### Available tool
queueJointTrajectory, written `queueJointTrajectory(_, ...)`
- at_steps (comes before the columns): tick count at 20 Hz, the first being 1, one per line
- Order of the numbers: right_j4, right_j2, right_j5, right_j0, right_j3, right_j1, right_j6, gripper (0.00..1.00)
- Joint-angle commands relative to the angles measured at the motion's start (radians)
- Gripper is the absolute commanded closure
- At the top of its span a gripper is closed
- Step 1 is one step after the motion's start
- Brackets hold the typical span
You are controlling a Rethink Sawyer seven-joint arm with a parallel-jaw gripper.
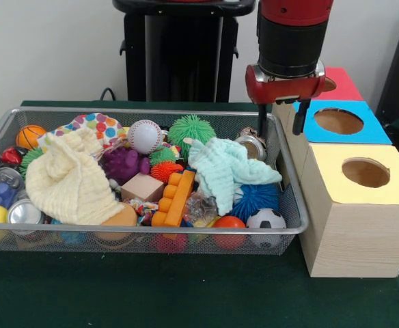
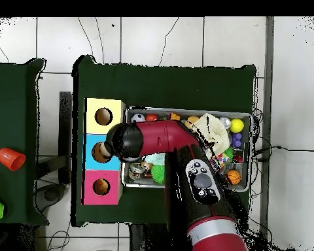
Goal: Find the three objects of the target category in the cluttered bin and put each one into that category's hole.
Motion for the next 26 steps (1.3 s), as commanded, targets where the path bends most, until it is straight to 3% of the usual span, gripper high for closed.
queueJointTrajectory(1,-0.082,-0.048,-0.102,-0.033,0.026,0.026,0.066,0.0)
queueJointTrajectory(11,-0.16,-0.038,-0.315,-0.118,0.074,0.049,0.02,0.0)
queueJointTrajectory(19,-0.25,-0.019,-0.479,-0.178,0.065,0.131,0.006,0.0)
queueJointTrajectory(26,-0.282,-0.005,-0.453,-0.189,0.015,0.213,-0.023,0.0)
